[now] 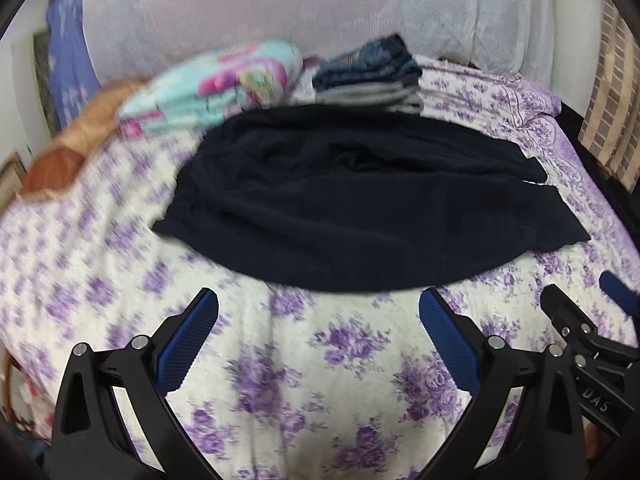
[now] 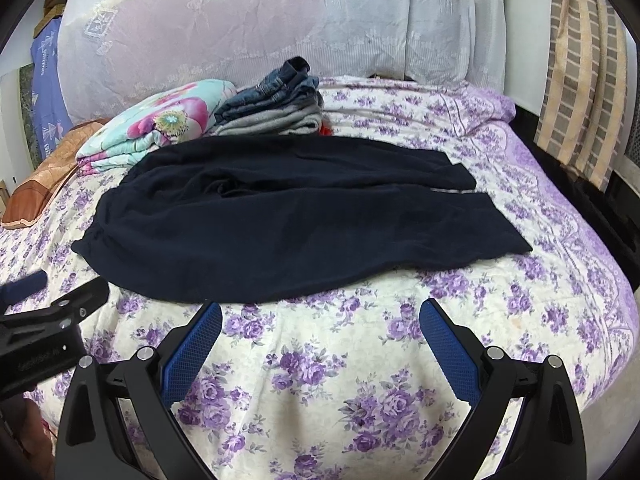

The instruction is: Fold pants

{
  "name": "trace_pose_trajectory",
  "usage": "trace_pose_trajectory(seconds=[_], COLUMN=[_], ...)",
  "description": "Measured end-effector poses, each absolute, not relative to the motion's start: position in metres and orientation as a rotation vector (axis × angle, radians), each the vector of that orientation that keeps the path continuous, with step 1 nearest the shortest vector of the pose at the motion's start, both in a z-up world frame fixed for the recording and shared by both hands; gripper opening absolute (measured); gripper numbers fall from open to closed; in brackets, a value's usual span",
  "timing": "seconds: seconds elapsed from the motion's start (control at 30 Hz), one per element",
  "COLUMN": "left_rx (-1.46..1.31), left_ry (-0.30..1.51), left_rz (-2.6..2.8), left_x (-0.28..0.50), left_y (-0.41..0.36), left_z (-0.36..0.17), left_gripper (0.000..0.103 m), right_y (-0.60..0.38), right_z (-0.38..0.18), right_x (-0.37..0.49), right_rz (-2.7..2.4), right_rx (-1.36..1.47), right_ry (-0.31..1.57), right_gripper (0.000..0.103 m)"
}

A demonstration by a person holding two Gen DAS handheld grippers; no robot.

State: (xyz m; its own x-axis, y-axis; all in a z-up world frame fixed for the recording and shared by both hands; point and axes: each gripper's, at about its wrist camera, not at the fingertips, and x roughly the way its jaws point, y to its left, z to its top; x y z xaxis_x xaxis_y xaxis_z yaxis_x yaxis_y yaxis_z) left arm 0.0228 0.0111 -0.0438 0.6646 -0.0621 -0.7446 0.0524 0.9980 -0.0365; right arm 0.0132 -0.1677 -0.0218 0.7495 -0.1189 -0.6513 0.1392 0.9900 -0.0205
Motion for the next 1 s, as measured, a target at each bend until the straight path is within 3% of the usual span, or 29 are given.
trace_pose_trajectory(seconds=[0.2,0.4,0.43,0.47,0.5,0.53,0.57,0.8,1.0], left_rx=[-0.368,-0.654,-0.673,-0.681,-0.675,-0.664,-0.657,-0.654,-0.686], left_ry=[0.994,1.024,1.02,1.02,1.029,1.031,1.025,0.903,0.924], left_rz=[-0.087,-0.041,-0.039,-0.034,-0.026,-0.018,-0.021,-0.032,-0.035], left_x=[0.095,0.135,0.139,0.143,0.149,0.156,0.163,0.135,0.131], left_y=[0.079,0.149,0.154,0.157,0.158,0.159,0.161,0.165,0.178], left_z=[-0.086,-0.123,-0.125,-0.127,-0.13,-0.13,-0.131,-0.113,-0.125], left_gripper=[0.098,0.095,0.087,0.067,0.057,0.031,0.016,0.01,0.01], right_y=[-0.172,-0.182,-0.184,-0.188,-0.189,-0.19,-0.193,-0.262,-0.407], right_z=[-0.029,-0.033,-0.034,-0.036,-0.037,-0.038,-0.039,-0.034,-0.059], right_x=[0.015,0.017,0.018,0.019,0.02,0.022,0.023,0.027,0.07], right_rz=[-0.139,-0.155,-0.157,-0.158,-0.158,-0.159,-0.162,-0.175,-0.163], right_rx=[0.042,0.062,0.067,0.076,0.079,0.081,0.081,0.209,0.675], right_ry=[0.724,0.734,0.738,0.744,0.749,0.754,0.758,0.786,0.842], right_gripper=[0.1,0.1,0.1,0.1,0.1,0.1,0.1,0.1,0.1])
